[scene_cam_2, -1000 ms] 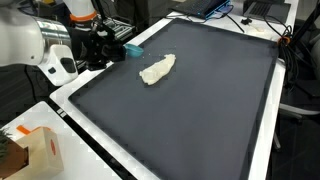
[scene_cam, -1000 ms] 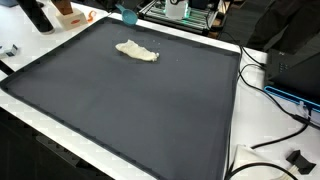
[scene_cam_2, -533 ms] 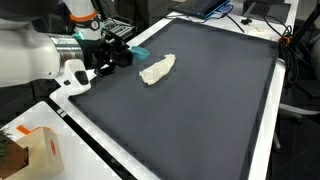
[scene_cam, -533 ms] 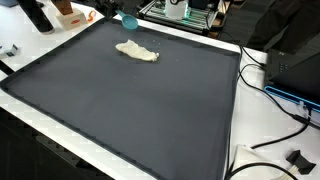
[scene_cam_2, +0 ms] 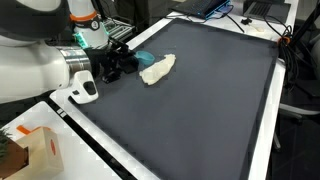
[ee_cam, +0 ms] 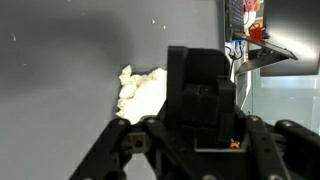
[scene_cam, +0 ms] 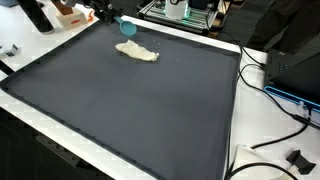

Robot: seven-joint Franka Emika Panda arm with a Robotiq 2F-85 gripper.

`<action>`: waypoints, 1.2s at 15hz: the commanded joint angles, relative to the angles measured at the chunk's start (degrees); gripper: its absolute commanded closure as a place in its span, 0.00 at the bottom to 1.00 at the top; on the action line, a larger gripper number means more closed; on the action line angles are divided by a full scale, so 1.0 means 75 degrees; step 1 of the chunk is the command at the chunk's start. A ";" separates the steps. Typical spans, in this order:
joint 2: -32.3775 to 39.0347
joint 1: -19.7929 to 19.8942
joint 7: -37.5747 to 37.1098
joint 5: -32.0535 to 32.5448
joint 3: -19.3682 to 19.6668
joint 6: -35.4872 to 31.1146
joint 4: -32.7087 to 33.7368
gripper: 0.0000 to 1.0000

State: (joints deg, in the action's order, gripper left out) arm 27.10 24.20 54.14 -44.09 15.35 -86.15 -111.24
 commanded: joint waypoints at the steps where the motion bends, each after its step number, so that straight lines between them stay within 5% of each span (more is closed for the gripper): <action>1: 0.0286 0.0182 0.0113 -0.0260 -0.0145 -0.0139 0.0206 0.73; 11: 0.0676 0.0199 0.0121 -0.0704 -0.0234 -0.1036 0.0235 0.73; 18: 0.0796 -0.0061 0.0151 -0.0062 -0.0189 -0.1800 0.0153 0.73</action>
State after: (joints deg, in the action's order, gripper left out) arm 31.47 24.54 54.41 -47.08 14.11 -94.65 -109.61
